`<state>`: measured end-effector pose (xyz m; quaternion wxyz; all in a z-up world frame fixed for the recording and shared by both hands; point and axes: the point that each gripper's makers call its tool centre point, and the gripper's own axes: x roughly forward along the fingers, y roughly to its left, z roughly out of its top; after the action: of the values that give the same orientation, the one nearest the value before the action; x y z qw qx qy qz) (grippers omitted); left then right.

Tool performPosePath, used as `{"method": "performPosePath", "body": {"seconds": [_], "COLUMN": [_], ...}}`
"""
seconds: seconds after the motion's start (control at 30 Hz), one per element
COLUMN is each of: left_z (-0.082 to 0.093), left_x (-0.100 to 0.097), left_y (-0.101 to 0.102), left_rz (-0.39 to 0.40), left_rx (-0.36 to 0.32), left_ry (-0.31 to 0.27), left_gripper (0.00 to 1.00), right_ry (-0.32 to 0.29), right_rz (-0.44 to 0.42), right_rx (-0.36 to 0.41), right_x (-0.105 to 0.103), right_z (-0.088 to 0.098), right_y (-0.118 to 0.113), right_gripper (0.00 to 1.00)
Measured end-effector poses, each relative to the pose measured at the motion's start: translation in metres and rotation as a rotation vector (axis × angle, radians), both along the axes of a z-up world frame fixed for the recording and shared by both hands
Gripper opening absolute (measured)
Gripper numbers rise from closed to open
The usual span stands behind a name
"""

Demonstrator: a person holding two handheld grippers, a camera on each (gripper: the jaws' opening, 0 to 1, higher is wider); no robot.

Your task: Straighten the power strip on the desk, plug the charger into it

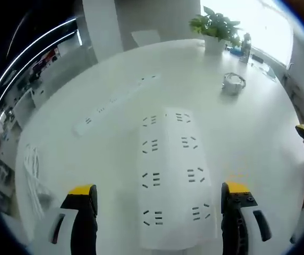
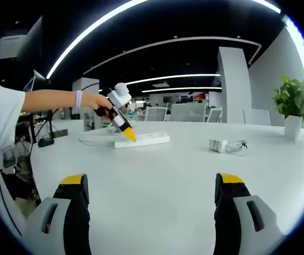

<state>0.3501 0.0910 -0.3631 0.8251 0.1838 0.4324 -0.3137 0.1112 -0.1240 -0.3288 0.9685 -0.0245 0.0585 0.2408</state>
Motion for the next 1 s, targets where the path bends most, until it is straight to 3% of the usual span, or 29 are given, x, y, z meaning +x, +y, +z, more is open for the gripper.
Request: {"method": "performPosePath", "body": {"seconds": [0.13, 0.2, 0.5, 1.0], "left_z": [-0.002, -0.007, -0.016, -0.018], "left_x": [0.001, 0.002, -0.011, -0.015], "left_y": [0.002, 0.006, 0.002, 0.005], "left_rz": [0.022, 0.034, 0.022, 0.043], "left_rx": [-0.008, 0.018, 0.038, 0.072], "left_ry": [0.019, 0.031, 0.094, 0.12], "left_gripper": [0.99, 0.99, 0.99, 0.98], "right_ry": [0.006, 0.007, 0.005, 0.004], "right_rz": [0.0, -0.001, -0.008, -0.018], "right_rx": [0.006, 0.008, 0.016, 0.021], "right_x": [-0.001, -0.001, -0.001, -0.004], "right_z": [-0.002, -0.002, -0.001, 0.0], "right_y": [0.0, -0.001, -0.005, -0.01], "right_gripper": [0.98, 0.98, 0.98, 0.98]}}
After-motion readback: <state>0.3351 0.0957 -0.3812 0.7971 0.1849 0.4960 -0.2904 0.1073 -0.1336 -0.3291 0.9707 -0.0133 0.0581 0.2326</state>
